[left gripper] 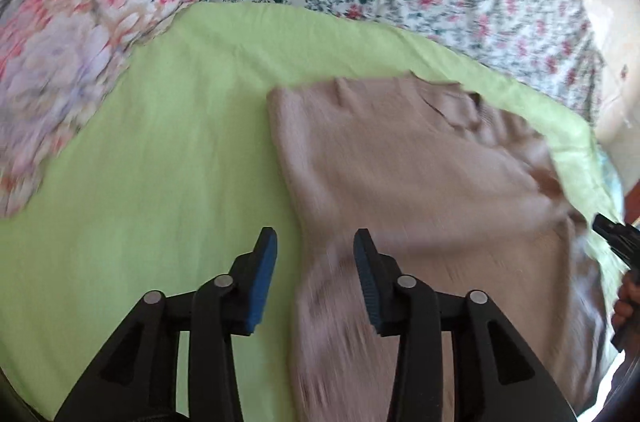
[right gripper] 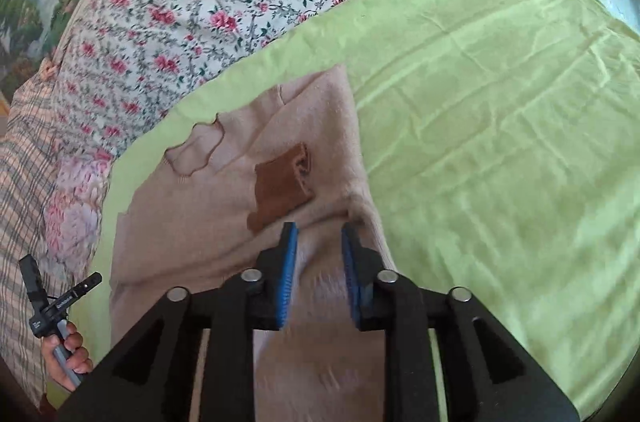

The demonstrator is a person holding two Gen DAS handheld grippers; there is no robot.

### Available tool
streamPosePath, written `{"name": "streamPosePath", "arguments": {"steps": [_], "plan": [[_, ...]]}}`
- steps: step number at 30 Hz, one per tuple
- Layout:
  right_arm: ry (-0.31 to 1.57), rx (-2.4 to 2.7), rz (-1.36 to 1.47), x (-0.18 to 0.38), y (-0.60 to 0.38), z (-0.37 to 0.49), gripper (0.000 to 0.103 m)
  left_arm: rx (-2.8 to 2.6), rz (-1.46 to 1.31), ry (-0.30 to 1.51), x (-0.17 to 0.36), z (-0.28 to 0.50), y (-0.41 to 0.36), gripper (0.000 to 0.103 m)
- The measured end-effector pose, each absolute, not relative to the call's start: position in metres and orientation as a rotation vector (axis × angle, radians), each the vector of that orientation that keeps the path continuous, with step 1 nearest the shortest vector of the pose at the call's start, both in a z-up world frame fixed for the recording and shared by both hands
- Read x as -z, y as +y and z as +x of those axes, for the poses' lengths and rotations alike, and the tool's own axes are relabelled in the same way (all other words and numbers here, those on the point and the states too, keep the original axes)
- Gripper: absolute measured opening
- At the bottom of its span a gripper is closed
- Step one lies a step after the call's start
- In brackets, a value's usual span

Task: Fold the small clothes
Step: 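Grasp the brown ribbed hem with both grippers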

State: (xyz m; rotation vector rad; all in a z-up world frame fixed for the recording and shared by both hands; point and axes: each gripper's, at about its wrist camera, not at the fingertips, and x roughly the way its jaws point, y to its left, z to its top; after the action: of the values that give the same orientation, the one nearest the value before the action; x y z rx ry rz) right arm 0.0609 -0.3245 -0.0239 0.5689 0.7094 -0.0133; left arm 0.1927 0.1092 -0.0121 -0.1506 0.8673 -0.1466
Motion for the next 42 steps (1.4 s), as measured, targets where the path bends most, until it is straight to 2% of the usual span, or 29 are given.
{"name": "streamPosePath", "arguments": {"steps": [15,22,29,31,32,33,38,42], "plan": [[0.820,-0.151,0.552,0.044,-0.323,-0.081,0.037,0.272,-0.276,1.023,0.049,-0.003,0.102,0.064],[0.901,-0.273,0.597,0.072,-0.328,-0.109,0.037,0.347,-0.329,1.071,0.071,-0.045,0.095,0.069],[0.855,-0.371,0.677,0.085,-0.315,-0.104,0.035,0.465,-0.393,1.082,0.084,-0.057,0.082,0.072],[0.868,-0.381,0.653,0.084,-0.307,-0.103,0.013,0.461,-0.367,1.067,0.083,-0.058,0.078,0.066],[0.871,-0.384,0.645,0.083,-0.305,-0.106,0.013,0.454,-0.351,1.061,0.082,-0.058,0.078,0.042],[0.867,-0.386,0.635,0.081,-0.306,-0.109,0.011,0.456,-0.348,1.068,0.083,-0.057,0.079,0.008],[0.815,-0.408,0.625,0.063,-0.321,-0.147,0.008,0.461,-0.321,1.044,0.075,-0.066,0.087,0.006],[0.835,-0.387,0.645,0.074,-0.328,-0.152,0.007,0.492,-0.299,1.022,0.071,-0.068,0.090,0.006]]}}
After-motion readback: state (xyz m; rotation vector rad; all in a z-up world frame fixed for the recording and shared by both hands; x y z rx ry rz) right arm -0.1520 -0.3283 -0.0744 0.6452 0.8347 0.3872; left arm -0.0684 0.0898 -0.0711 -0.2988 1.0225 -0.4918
